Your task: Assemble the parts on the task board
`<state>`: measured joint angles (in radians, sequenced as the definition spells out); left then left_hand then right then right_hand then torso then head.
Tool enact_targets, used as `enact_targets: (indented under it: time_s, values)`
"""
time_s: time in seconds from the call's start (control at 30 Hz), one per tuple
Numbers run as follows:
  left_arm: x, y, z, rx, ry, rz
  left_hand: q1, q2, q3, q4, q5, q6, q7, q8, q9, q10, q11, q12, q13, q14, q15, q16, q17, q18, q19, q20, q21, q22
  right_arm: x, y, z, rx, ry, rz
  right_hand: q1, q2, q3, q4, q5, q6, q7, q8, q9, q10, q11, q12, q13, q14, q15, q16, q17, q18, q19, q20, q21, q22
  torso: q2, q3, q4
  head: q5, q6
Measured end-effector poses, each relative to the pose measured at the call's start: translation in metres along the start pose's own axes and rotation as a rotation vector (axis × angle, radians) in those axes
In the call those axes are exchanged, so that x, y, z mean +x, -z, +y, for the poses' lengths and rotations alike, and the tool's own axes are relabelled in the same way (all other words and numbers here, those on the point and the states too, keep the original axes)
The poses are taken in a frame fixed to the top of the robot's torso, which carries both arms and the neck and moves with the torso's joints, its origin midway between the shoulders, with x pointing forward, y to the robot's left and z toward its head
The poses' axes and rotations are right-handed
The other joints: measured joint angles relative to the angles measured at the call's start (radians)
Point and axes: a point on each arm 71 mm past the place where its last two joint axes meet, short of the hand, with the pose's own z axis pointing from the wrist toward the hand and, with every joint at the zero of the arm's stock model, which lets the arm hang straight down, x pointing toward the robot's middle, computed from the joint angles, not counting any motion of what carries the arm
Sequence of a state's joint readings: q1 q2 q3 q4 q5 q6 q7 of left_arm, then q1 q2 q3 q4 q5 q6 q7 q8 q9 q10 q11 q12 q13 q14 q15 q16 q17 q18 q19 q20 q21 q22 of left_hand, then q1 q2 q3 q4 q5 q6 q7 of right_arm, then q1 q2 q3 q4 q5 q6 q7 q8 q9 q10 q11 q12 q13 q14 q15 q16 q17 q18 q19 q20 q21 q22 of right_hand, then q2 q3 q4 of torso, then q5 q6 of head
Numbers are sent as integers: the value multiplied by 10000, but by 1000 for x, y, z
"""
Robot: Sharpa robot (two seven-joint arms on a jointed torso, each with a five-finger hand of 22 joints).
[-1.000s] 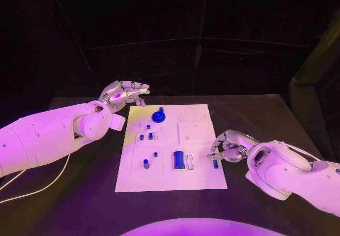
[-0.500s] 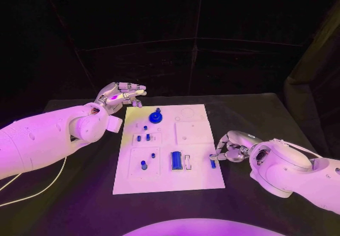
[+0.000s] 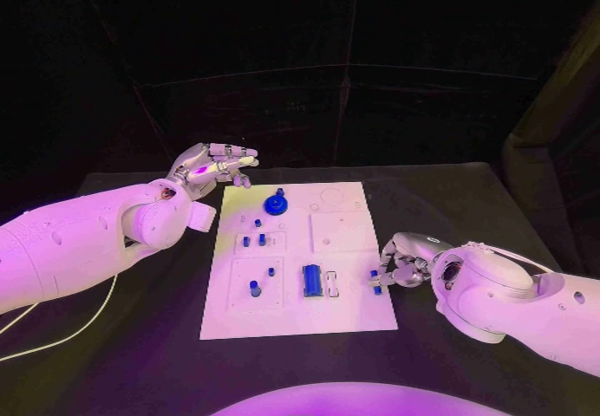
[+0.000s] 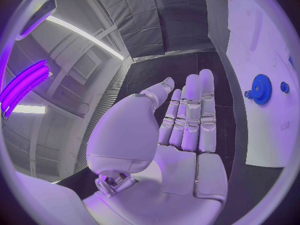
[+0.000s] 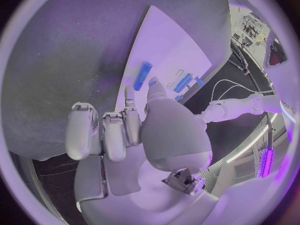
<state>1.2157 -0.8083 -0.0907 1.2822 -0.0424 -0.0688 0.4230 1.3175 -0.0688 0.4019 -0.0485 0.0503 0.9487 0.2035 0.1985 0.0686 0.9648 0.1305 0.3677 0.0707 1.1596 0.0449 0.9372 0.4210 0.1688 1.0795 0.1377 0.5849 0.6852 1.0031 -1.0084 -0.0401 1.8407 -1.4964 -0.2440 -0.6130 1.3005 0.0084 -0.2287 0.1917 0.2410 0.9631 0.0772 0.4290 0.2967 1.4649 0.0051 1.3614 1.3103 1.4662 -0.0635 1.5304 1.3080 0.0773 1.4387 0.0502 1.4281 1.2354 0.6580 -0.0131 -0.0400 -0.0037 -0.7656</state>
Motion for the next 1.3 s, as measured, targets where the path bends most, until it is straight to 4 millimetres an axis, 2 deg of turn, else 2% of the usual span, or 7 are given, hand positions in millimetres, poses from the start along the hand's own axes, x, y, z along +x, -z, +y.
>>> enact_targets:
  time_s: [0.27, 0.5, 0.63, 0.87, 0.97, 1.2, 1.3]
  values:
    - [0, 0, 0, -11, 5, 12, 0, 0, 0, 0, 0, 0, 0, 0, 0, 0, 0, 0, 0, 0, 0, 0, 1, 0, 0, 0, 0, 1, 3, -2, 4, -24, 423, 209, 213, 28, 6, -116, 19, 104, -37, 65, 114, 16, -55, 9, 4, -12, -11, 0, -1, 0, 39, -39, 0, 12, -9, -7, -1, -12, -19]
    - [0, 0, 1, -14, 4, 9, 0, 0, 0, 0, 0, 0, 0, 0, 0, 0, 0, 0, 0, 0, 0, 0, 1, 0, 0, 0, 0, -7, 3, -5, 8, -91, 815, 184, 695, 124, 206, -482, 34, 126, -21, 79, 245, -2, -70, 16, 61, 11, -30, -38, -2, 0, 1, -77, 0, 12, -11, -9, 2, -12, -26]
    - [0, 0, 1, -16, 4, 8, 0, 0, 0, 0, 0, 0, 0, 0, 0, 0, 0, 0, 0, 0, 0, 0, 1, 0, 0, 0, 0, -7, 2, -7, 12, -185, 1051, 114, 1066, 252, 477, -752, 8, 77, -52, -90, 247, -3, -69, -32, 619, 25, -40, -38, -2, 0, 1, -76, 0, 16, -12, -9, 3, -4, -26]
    - [0, 1, 1, -20, 3, 5, 0, 0, 0, 0, 0, 0, 0, 0, 0, 0, 0, 0, 0, 0, 0, 0, 2, -1, 0, 0, 0, -6, 1, -8, 18, -373, 1559, -21, 1280, 174, 1141, -1185, -435, -29, 51, -508, 234, -4, -68, -72, 796, 25, -39, -38, -3, 0, 1, -76, -41, 18, -12, -12, 3, 7, -25]
    - [-1, 1, 1, -22, 1, 0, 0, 0, -3, -4, 0, 0, 0, -1, 0, 0, 0, 26, 0, 0, 0, 0, -1, 0, 0, 0, 0, -6, 1, -8, 21, -454, 1730, -30, 1280, 174, 1370, -1256, -437, -45, 68, -643, 98, -4, -68, -101, 798, 25, -39, -38, -3, 1, 1, -76, -41, 18, -14, -11, 3, 7, -17]
    - [-1, 1, 1, -28, -1, -5, 0, 0, -28, -28, 0, 0, 0, -1, 0, 0, 0, 43, 0, 0, 0, 0, -9, 0, 0, 0, 0, -5, 2, -5, 22, -449, 1595, 8, 1129, 325, 1834, -1038, 175, -23, 129, -1107, 31, -6, -66, -101, 801, 25, -39, -38, -4, 1, 1, -76, -41, 18, -13, -7, 3, 6, -17]
    - [-1, 1, 1, -30, -1, -6, 0, 0, -28, -28, 0, 0, 0, -1, 0, 0, 0, 43, 0, 0, 0, 0, -9, 0, 0, 0, 0, -5, 2, -2, 21, -388, 1242, 74, 1023, 456, 2051, -915, 391, -43, 144, -1287, -158, 17, -11, -100, 1092, 24, -39, -38, -4, 1, 1, -76, -41, 18, -13, -7, 3, 12, -18]
